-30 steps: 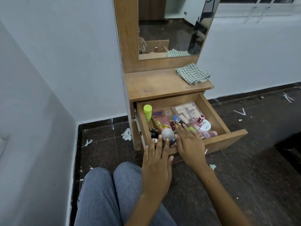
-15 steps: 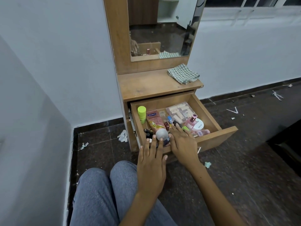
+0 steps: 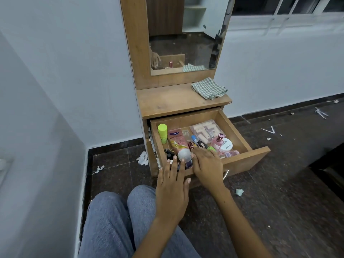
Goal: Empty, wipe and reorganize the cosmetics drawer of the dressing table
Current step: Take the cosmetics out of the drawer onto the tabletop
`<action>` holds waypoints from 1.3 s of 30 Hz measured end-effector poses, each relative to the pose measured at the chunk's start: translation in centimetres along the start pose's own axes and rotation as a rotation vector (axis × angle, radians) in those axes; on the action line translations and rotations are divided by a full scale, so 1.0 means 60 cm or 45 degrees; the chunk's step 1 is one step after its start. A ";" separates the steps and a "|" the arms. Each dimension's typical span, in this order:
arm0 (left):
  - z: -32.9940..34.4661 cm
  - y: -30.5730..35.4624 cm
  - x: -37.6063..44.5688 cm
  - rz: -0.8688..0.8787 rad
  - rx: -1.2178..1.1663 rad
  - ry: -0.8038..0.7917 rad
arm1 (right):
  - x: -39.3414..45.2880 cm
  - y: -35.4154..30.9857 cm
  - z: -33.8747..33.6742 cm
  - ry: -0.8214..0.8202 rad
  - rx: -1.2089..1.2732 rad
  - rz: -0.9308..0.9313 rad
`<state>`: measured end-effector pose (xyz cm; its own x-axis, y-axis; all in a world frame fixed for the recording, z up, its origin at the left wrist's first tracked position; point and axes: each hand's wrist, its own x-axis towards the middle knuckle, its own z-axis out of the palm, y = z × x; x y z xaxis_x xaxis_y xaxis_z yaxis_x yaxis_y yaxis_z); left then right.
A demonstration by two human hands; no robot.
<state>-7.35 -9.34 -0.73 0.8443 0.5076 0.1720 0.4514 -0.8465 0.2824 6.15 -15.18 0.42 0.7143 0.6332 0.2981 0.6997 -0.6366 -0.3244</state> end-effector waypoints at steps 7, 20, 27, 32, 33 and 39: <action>-0.013 -0.016 0.019 0.057 -0.162 -0.044 | 0.024 0.004 0.002 -0.118 0.082 0.066; -0.041 -0.050 0.109 -0.048 -0.326 0.109 | 0.118 -0.058 0.029 -0.549 -0.005 0.403; -0.056 -0.031 0.128 -0.151 -0.488 0.304 | 0.102 -0.030 -0.018 -0.497 0.275 0.532; -0.080 -0.009 0.149 -0.273 -0.902 0.119 | 0.075 -0.014 -0.064 -0.226 0.505 0.470; -0.088 -0.002 0.153 -0.302 -1.100 0.082 | 0.071 -0.020 -0.069 -0.153 0.575 0.406; -0.103 -0.012 0.182 -0.507 -1.407 0.331 | 0.071 -0.054 -0.046 0.080 0.955 0.084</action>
<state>-0.25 -2.21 6.77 0.5611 0.8269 0.0384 0.0685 -0.0926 0.9933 6.97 -11.67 5.23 0.7697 0.5635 0.3000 0.4730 -0.1879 -0.8608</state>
